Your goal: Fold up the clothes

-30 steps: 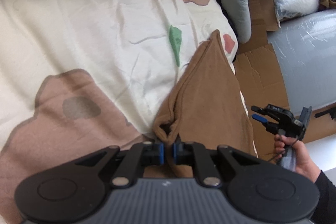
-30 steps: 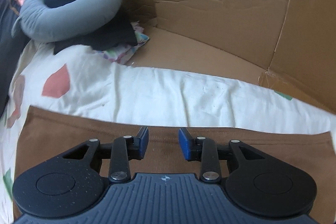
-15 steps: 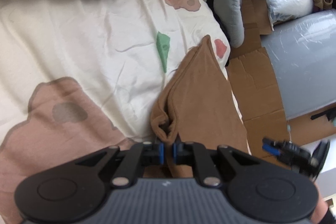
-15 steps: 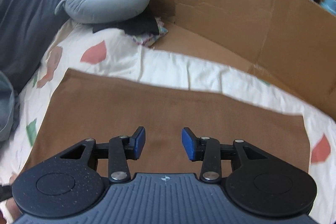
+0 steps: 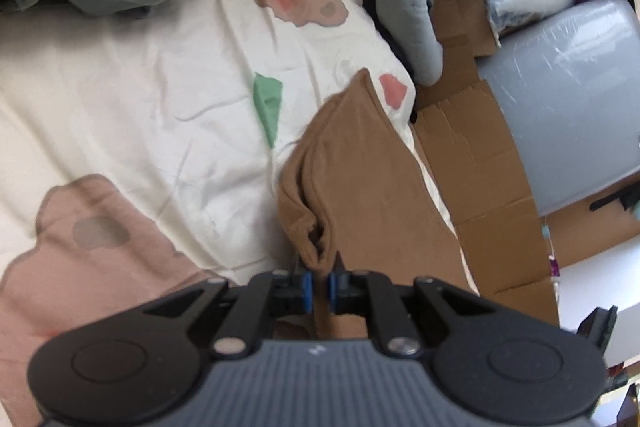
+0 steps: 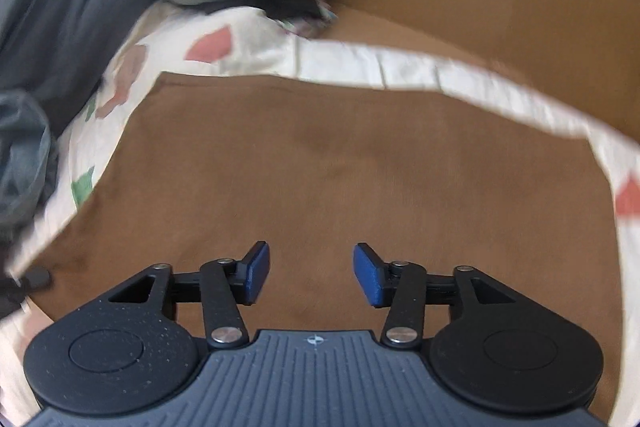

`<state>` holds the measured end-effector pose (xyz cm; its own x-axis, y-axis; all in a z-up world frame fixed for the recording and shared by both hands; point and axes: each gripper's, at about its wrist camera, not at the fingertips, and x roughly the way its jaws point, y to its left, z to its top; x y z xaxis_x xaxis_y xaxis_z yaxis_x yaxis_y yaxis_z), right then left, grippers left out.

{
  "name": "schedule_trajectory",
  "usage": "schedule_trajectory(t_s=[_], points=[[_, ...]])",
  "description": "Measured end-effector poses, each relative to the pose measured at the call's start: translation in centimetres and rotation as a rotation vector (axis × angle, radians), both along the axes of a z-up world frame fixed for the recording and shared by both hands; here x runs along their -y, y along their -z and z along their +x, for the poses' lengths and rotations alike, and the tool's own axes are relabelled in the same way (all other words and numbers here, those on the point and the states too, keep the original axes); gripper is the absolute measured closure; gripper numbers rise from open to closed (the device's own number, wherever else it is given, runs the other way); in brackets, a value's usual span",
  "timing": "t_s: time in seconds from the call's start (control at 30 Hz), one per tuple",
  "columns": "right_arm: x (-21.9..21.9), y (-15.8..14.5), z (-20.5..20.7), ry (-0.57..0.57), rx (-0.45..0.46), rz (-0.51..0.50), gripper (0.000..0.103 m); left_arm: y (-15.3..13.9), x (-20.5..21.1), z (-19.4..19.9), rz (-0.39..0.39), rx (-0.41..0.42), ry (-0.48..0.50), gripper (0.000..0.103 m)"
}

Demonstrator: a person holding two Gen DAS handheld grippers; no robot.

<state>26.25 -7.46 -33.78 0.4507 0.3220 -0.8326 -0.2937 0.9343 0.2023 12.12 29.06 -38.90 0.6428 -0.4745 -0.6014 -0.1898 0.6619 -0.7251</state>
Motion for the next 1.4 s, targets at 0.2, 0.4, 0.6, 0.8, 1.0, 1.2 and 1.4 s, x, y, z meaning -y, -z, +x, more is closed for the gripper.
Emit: schedule_trajectory(t_s=[0.2,0.4,0.6,0.8,1.0,1.2,1.4], points=[[-0.4,0.1,-1.8,-0.03,0.029,0.008,0.029,-1.5,1.5,1.0,0.014,0.006,0.055,0.095],[-1.0,0.7,-3.3,-0.083,0.013,0.04,0.029,-2.6,3.1,2.0,0.024,0.002,0.086,0.095],[-1.4,-0.3,-4.8,-0.163,0.049,0.117,0.029,-3.5,5.1,2.8,0.026,0.01,0.12,0.095],[-2.8,-1.4,-5.9,-0.252,0.085,0.162,0.029,-3.9,6.3,3.6,-0.008,0.008,0.126,0.095],[-4.6,-2.4,-7.3,-0.336,0.118,0.196,0.029,-3.9,8.0,4.1,-0.04,-0.002,0.151,0.095],[-6.9,-2.5,-8.4,-0.414,0.149,0.175,0.034,-4.4,9.4,5.0,-0.052,0.008,0.195,0.095],[-8.0,-2.4,-8.1,-0.411,0.158,0.161,0.038,-5.0,9.5,6.1,-0.083,0.019,0.192,0.095]])
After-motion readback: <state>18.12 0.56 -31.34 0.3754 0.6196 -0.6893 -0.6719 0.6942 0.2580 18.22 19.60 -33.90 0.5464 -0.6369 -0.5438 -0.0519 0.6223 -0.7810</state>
